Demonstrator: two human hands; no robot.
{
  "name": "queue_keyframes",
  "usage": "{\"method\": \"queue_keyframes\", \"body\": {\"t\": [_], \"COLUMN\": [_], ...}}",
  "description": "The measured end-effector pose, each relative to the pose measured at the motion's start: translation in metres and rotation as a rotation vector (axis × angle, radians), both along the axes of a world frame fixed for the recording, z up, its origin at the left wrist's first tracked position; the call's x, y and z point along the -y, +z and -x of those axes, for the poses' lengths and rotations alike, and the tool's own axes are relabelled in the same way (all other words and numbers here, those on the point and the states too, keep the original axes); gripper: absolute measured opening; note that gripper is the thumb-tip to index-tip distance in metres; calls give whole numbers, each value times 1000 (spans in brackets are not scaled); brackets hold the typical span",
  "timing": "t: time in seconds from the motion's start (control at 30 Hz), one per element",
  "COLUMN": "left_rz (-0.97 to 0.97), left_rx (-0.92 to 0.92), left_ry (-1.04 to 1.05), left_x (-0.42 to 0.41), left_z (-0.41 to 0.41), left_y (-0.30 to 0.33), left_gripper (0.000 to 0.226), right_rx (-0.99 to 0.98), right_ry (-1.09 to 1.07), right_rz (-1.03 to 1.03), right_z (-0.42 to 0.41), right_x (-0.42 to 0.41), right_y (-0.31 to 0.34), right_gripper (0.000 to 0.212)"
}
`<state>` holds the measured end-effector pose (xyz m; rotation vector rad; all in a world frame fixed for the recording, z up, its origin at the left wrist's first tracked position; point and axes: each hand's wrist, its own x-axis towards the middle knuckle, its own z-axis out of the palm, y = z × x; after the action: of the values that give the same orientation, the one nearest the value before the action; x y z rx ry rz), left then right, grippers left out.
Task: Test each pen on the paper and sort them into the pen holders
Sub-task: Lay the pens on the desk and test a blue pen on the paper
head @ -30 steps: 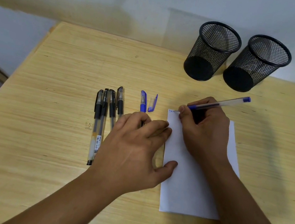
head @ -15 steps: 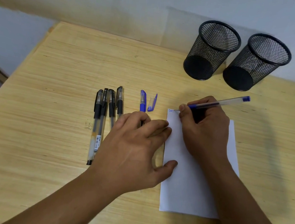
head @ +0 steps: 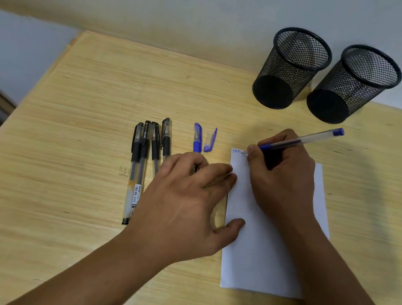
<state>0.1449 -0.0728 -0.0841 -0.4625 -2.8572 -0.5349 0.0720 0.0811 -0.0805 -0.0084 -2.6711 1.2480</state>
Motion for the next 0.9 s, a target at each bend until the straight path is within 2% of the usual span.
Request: {"method": "queue_keyframes", "body": {"t": [0.3, 0.5, 0.7, 0.9], "left_rz": [12, 61, 103, 198], "left_rx": [-24, 2, 53, 90], "left_ry": [0, 13, 24, 24], "left_x": [0, -1, -2, -4], "left_z": [1, -2, -3, -5], "left_y": [-1, 0, 6, 15], "left_gripper": [58, 58, 56, 54], "right_rx": [5, 41, 140, 140], "right_ry": [-16, -86, -75, -37], "right_rz": [-2, 220, 423, 433], "right_z": [2, 1, 6, 0], "right_x": [-1, -8, -16, -18], "right_y": [-1, 3, 10, 21], "right_gripper": [13, 10, 15, 10]}}
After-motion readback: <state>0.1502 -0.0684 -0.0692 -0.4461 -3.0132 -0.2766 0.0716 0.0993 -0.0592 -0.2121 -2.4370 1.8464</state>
